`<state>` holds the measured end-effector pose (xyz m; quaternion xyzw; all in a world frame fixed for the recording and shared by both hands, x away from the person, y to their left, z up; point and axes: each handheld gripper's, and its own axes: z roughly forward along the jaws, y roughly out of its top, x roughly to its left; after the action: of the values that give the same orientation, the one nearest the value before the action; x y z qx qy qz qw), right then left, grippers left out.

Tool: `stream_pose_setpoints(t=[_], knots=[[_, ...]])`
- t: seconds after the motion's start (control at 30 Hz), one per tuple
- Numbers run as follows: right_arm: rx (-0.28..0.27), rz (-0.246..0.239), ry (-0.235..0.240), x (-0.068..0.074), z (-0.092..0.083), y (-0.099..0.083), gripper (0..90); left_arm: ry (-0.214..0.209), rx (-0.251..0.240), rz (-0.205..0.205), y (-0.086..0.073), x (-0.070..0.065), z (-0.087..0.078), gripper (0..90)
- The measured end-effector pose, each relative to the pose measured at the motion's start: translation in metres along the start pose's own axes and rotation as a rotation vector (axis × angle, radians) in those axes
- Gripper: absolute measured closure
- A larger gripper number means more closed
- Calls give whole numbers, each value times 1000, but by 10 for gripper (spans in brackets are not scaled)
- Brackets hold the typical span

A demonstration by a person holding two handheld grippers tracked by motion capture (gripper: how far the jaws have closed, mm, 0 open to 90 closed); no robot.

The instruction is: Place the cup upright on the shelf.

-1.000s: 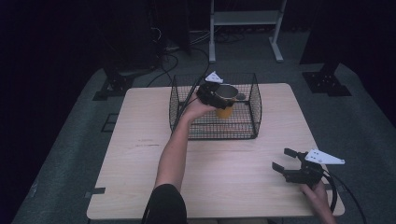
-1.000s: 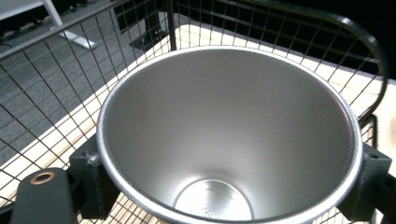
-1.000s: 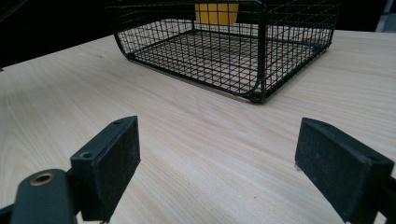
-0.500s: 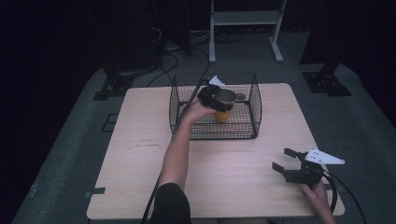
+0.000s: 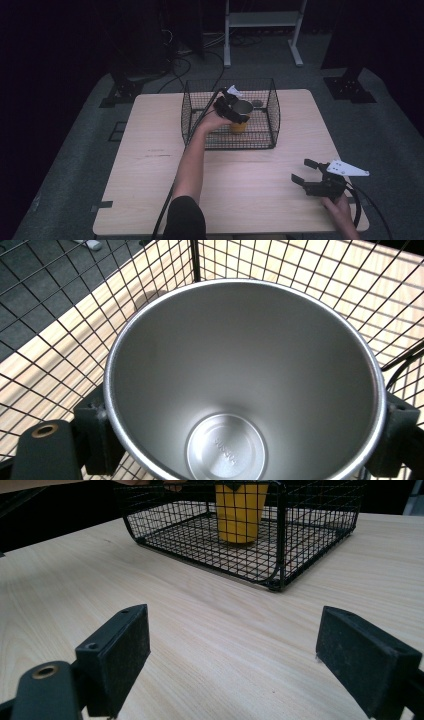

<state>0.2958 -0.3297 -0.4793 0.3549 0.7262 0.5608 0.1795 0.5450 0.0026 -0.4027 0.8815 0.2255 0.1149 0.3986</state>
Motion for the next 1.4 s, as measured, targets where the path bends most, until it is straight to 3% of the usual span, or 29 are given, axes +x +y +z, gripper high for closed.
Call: stream_pose_setpoints(t=[0.4, 0.67, 1.07, 1.4], knots=[[-1, 1, 1, 0, 0, 0, 130, -1, 14, 12, -1, 0, -1, 130], [-1, 3, 1, 0, 0, 0, 130, 6, 21, 18, -2, -1, -1, 82], [-3, 7, 3, -1, 0, 0, 130, 6, -4, 17, 1, -3, -4, 26], [-9, 15, 1, -2, -1, 0, 130, 14, -53, 21, 5, -3, -13, 22]])
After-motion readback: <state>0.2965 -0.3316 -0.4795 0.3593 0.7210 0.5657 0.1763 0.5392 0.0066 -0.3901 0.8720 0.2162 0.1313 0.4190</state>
